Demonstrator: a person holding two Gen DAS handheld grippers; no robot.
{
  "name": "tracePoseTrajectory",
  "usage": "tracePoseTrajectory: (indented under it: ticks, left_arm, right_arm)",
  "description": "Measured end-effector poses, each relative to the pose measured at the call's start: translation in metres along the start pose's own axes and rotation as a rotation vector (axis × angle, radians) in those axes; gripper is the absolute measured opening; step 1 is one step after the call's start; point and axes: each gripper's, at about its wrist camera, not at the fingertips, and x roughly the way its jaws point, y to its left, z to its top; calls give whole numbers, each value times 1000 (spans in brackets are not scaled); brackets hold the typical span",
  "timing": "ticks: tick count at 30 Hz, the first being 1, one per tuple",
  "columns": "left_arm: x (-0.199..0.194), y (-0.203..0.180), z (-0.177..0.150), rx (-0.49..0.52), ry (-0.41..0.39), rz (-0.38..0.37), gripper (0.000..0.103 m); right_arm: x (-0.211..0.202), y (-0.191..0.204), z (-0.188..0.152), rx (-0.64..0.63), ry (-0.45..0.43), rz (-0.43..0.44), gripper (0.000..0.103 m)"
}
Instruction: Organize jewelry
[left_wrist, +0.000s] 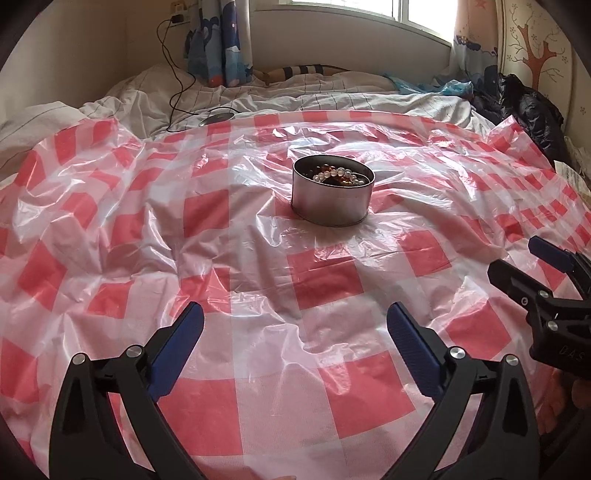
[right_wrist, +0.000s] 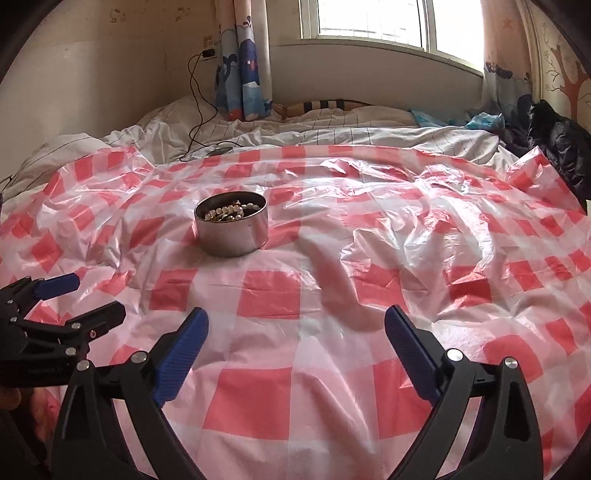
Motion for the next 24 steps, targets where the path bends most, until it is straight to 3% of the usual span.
tracePoseTrajectory:
  ticks: [3, 11, 24]
  left_arm:
    - [1, -1, 3, 16, -10, 26, 95]
    - [-3, 7, 10, -17, -47, 66, 95]
    - [0, 6, 10, -10, -42, 58, 95]
  right_arm:
    - [4, 5, 2, -10, -24, -26, 95]
    - [19, -2, 1, 42, 17, -9, 95]
    - [17, -2, 1, 45, 15, 5, 95]
